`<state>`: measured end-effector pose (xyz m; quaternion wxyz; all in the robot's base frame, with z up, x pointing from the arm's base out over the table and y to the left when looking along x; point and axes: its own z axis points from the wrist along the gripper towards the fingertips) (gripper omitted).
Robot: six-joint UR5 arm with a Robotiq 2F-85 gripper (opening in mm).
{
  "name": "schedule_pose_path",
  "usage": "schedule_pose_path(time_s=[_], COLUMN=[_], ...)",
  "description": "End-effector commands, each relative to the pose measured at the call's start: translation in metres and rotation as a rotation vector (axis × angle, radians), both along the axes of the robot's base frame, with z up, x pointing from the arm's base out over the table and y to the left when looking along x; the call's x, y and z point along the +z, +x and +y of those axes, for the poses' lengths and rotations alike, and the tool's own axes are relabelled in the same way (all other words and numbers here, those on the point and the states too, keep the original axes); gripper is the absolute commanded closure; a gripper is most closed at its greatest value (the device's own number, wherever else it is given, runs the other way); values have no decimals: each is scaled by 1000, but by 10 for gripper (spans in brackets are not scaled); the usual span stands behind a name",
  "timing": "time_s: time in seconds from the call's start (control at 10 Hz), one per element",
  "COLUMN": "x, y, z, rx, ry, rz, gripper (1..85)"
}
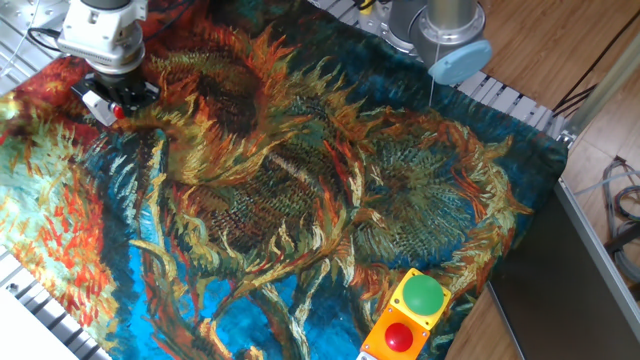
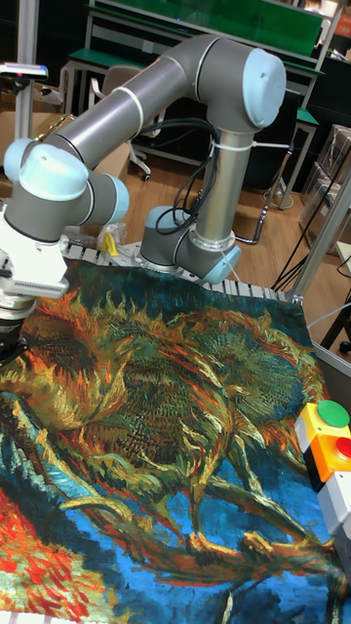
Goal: Press the button horizontally
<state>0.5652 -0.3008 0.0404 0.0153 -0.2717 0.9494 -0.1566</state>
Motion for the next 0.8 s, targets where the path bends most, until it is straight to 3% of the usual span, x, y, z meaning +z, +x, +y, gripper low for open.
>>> schedule_pose_path(time_s=[0.0,0.4,0.6,0.7], x=[0,19,19,20], y=[-3,-14,-13,-12], z=[12,33,47,47], rx=[-28,-53,-55,-49], ry=[37,42,100,101], rz=[-2,18,17,15], gripper=[843,843,843,843])
